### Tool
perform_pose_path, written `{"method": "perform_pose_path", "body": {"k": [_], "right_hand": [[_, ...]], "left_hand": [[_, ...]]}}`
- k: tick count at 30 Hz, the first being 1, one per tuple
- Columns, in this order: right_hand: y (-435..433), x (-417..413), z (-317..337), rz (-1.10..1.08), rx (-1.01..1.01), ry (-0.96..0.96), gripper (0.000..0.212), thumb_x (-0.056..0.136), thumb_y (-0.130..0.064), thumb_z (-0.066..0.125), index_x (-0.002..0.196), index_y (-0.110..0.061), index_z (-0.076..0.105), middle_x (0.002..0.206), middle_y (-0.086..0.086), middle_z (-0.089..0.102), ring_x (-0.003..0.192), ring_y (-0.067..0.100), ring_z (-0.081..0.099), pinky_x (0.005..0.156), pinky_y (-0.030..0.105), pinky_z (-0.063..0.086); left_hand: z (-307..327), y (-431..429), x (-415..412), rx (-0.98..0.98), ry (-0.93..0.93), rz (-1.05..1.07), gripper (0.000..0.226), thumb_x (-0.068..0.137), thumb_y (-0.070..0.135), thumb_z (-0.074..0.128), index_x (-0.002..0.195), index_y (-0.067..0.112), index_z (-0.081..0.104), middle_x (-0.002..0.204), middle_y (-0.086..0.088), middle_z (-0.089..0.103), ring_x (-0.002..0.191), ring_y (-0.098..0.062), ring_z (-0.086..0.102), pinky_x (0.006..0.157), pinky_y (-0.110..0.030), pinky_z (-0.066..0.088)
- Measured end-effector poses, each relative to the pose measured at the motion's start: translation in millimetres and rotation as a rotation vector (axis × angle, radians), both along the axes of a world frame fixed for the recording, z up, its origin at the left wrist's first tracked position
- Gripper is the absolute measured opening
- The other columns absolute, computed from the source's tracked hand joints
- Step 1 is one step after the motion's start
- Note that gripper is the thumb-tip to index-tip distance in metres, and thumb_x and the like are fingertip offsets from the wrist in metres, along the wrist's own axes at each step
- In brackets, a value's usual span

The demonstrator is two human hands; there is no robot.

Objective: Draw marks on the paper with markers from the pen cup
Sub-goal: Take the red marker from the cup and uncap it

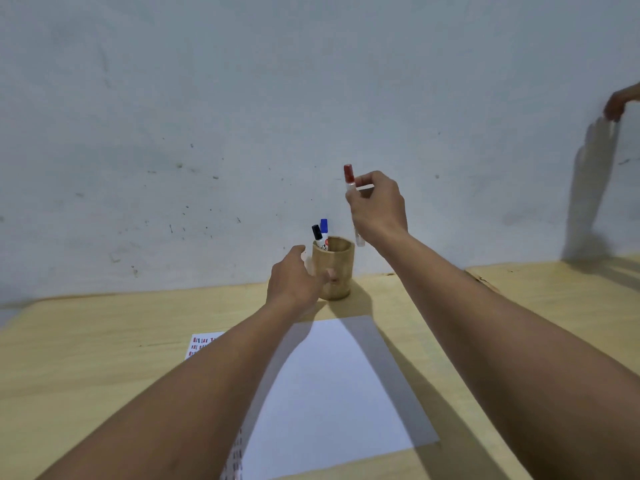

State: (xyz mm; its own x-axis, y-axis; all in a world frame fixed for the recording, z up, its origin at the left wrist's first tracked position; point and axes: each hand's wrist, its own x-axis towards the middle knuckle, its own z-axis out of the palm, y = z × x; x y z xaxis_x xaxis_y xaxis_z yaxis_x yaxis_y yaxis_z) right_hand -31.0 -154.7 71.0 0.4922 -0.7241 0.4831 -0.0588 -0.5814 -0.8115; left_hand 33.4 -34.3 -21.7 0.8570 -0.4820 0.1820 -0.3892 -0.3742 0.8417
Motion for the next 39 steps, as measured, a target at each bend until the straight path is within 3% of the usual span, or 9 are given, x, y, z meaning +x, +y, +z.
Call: {"method": "perform_pose_path", "body": {"k": [7,11,16,22,24,26,29,31,39], "right_hand": [[48,-34,0,0.146,-0.069,0.086,0.006,0.098,-0.025,0.064,0.101,-0.024,0.068,0.086,-0.009,0.069,0.08,0.018,0.073,0.072,0.041,0.063],[78,-51,-13,0.202,-0.101,0.179,0.013,0.093,-0.025,0.068,0.103,-0.022,0.076,0.083,-0.011,0.069,0.082,0.019,0.071,0.078,0.042,0.06],[107,-65,-20,0.239,-0.198,0.262,0.014,0.093,-0.026,0.069,0.103,-0.023,0.078,0.084,-0.011,0.069,0.088,0.013,0.068,0.072,0.029,0.052],[131,-74,-30,0.159,-0.235,0.165,0.022,0.092,-0.017,0.062,0.112,-0.022,0.07,0.1,-0.004,0.059,0.099,0.023,0.065,0.092,0.037,0.05],[144,-79,-38,0.138,-0.128,0.077,0.007,0.093,-0.022,0.061,0.097,-0.019,0.066,0.095,0.001,0.061,0.089,0.025,0.067,0.079,0.039,0.057],[156,-82,-42,0.235,0.206,0.048,0.019,0.096,-0.029,0.062,0.095,-0.012,0.068,0.087,0.006,0.065,0.073,0.022,0.067,0.065,0.04,0.063],[167,-79,-43,0.451,0.801,-0.04,0.025,0.097,-0.037,0.066,0.095,-0.012,0.069,0.073,0.003,0.057,0.058,0.012,0.055,0.048,0.023,0.055],[168,-73,-43,0.502,1.021,-0.176,0.021,0.097,-0.03,0.068,0.09,-0.011,0.068,0.062,-0.001,0.054,0.049,0.008,0.05,0.044,0.017,0.048],[175,-54,-50,0.553,1.069,-0.318,0.021,0.098,-0.012,0.066,0.079,-0.003,0.066,0.06,0.002,0.061,0.045,0.006,0.058,0.049,0.014,0.054]], "left_hand": [[29,64,-20,-0.234,-0.104,0.094,0.039,0.099,0.029,0.055,0.138,0.022,0.055,0.117,-0.001,0.07,0.094,-0.014,0.066,0.072,-0.018,0.048],[44,93,-35,-0.416,0.005,0.093,0.032,0.101,0.031,0.051,0.129,0.022,0.063,0.103,-0.002,0.074,0.082,-0.01,0.073,0.085,-0.039,0.059],[50,116,-51,-0.456,0.048,-0.056,0.024,0.094,0.027,0.066,0.117,0.021,0.072,0.097,-0.005,0.077,0.082,-0.016,0.076,0.077,-0.036,0.063],[53,129,-57,-0.544,0.093,0.014,0.01,0.092,0.012,0.069,0.098,0.013,0.077,0.086,-0.007,0.077,0.077,-0.016,0.074,0.08,-0.039,0.063],[54,134,-56,-0.585,0.133,0.034,0.009,0.092,0.013,0.07,0.098,0.013,0.077,0.088,-0.007,0.078,0.08,-0.016,0.074,0.082,-0.039,0.062],[54,139,-57,-0.582,0.156,0.003,0.01,0.093,0.014,0.069,0.099,0.013,0.076,0.091,-0.007,0.078,0.085,-0.016,0.075,0.084,-0.039,0.062],[50,146,-59,-0.527,0.173,-0.086,0.01,0.094,0.016,0.068,0.098,0.014,0.077,0.093,-0.006,0.078,0.088,-0.016,0.074,0.086,-0.039,0.061],[46,150,-59,-0.488,0.152,-0.092,0.009,0.094,0.019,0.069,0.095,0.017,0.078,0.094,-0.007,0.078,0.091,-0.019,0.074,0.086,-0.04,0.061],[41,158,-44,-0.431,0.142,-0.029,0.019,0.095,0.023,0.067,0.097,0.008,0.078,0.096,-0.015,0.077,0.087,-0.018,0.072,0.082,-0.039,0.063]]}}
